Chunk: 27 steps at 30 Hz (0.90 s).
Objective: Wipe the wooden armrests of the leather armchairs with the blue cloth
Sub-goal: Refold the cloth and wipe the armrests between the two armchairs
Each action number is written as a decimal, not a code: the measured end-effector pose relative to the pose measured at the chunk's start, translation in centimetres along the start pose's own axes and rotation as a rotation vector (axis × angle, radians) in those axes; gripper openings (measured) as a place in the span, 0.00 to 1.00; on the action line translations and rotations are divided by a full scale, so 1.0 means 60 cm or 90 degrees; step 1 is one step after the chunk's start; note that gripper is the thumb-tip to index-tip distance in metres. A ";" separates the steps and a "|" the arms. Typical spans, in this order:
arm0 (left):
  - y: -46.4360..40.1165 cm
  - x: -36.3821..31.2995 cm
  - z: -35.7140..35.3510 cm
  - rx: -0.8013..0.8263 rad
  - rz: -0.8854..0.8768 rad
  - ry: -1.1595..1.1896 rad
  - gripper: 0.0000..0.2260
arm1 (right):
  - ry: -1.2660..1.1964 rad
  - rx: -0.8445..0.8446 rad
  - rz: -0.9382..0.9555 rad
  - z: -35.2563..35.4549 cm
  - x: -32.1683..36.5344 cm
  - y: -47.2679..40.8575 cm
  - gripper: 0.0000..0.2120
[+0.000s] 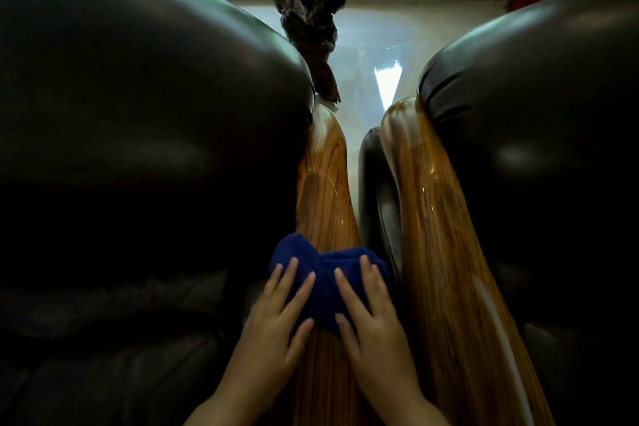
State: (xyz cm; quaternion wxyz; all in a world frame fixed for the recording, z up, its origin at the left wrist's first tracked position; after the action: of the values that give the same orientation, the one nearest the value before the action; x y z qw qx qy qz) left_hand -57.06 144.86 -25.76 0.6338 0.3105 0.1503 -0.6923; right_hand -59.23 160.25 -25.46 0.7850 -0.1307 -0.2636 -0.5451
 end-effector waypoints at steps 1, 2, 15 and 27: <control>-0.002 0.002 -0.006 0.044 0.004 -0.010 0.28 | 0.007 0.045 0.003 -0.007 -0.002 -0.003 0.32; -0.010 0.000 -0.006 0.060 0.016 0.001 0.29 | 0.021 0.074 -0.002 -0.010 -0.003 -0.011 0.31; -0.194 -0.009 0.078 -0.047 0.100 0.120 0.25 | -0.087 0.108 -0.012 0.046 -0.011 -0.229 0.26; -0.278 -0.011 0.104 -0.106 0.124 0.044 0.26 | -0.112 0.094 -0.068 0.063 -0.020 -0.318 0.27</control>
State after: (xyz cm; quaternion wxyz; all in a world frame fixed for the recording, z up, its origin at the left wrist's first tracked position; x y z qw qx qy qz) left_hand -74.73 144.14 -23.70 0.7162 0.2936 0.1982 -0.6013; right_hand -78.25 155.99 -24.58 0.7362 -0.1058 -0.3776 -0.5515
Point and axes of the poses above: each hand's wrist, its own y-axis away from the middle knuckle, its own z-axis out of the back of the hand, x = y × z, the point moved 3 cm from there along -y, towards the middle knuckle, and after that the axes turned 7 degrees about x, right-handed, at the moved point
